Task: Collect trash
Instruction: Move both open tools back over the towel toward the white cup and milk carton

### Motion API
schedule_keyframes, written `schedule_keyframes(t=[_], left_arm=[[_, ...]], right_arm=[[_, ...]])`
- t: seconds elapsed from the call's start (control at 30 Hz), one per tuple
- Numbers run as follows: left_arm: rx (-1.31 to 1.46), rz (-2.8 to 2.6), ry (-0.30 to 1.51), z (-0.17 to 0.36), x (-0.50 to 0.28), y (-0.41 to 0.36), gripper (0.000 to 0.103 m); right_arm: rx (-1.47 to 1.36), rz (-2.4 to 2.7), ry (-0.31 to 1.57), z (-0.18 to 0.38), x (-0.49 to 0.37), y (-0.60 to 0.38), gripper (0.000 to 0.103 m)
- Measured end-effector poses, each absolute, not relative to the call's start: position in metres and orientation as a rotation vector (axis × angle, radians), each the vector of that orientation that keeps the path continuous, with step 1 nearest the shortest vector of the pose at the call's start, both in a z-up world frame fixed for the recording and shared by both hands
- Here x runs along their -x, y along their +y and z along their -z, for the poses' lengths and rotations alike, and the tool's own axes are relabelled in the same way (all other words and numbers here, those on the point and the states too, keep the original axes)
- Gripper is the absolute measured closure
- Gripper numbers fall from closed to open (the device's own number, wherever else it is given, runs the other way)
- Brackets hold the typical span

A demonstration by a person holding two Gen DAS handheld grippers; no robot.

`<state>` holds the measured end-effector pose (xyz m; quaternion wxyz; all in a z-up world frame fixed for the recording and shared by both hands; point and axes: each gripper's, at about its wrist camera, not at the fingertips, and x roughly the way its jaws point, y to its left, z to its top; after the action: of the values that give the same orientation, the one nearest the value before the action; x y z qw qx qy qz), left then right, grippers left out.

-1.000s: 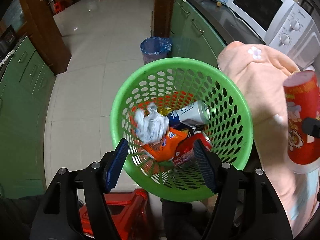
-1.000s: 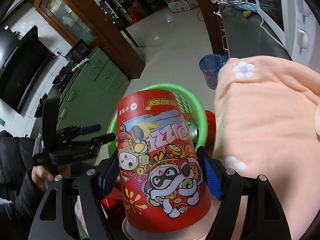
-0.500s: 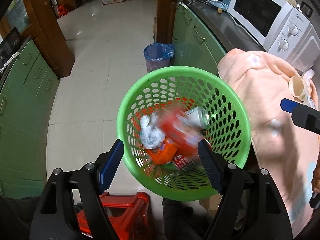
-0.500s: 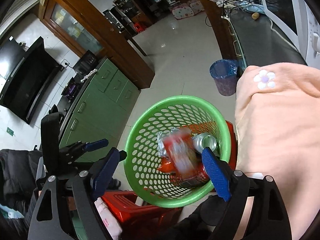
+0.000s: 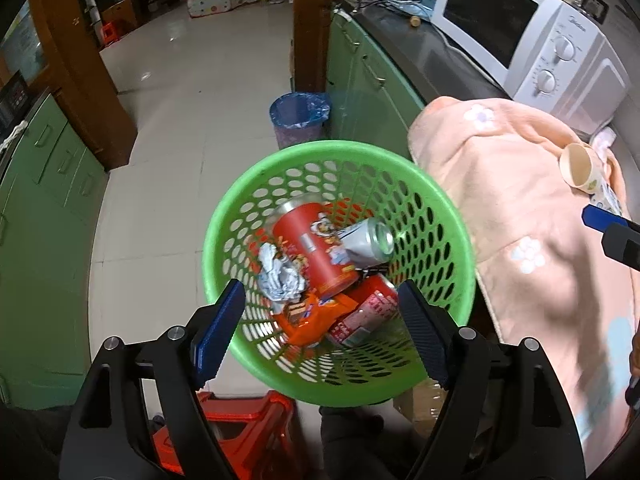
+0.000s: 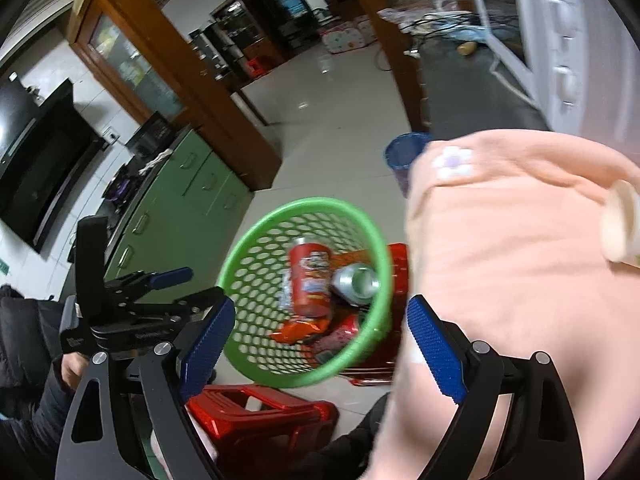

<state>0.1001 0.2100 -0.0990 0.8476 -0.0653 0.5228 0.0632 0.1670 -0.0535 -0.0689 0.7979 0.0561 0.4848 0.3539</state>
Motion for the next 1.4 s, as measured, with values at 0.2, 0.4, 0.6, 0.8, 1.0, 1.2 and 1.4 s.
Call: schedule_keyframes(t=[0.2, 0.4, 0.6, 0.8, 1.0, 1.2, 1.4], left_arm=[[0.114, -0.096, 1.101, 0.096, -0.107, 0.192, 0.024], [0.089, -0.05, 1.1, 0.093, -0.117, 0.168, 0.024], [0.055, 0.01, 1.092, 0.086, -0.129, 0.138, 0.024], [-0.001, 0.097, 1.076, 0.077, -0.149, 0.094, 0.024], [-0.057, 0.196, 1.062, 0.072, -0.171, 0.043, 0.024], [-0.093, 0.274, 1.069, 0.075, -0.189, -0.001, 0.024], [-0.136, 0.332, 1.081, 0.083, -0.206, -0.036, 0.024]], right_arm=[[-0.091, -0.64, 1.037, 0.068, -0.173, -0.111, 0.018], [-0.03, -0.53, 1.045, 0.069, -0.178, -0.162, 0.018], [0.032, -0.45, 1.051, 0.072, -0.187, -0.203, 0.018], [0.09, -0.386, 1.063, 0.075, -0.198, -0.236, 0.017], [0.16, -0.336, 1.071, 0.076, -0.21, -0.261, 0.016], [0.2, -0.293, 1.089, 0.083, -0.222, -0.286, 0.015], [0.269, -0.272, 1.11, 0.093, -0.236, -0.307, 0.015]])
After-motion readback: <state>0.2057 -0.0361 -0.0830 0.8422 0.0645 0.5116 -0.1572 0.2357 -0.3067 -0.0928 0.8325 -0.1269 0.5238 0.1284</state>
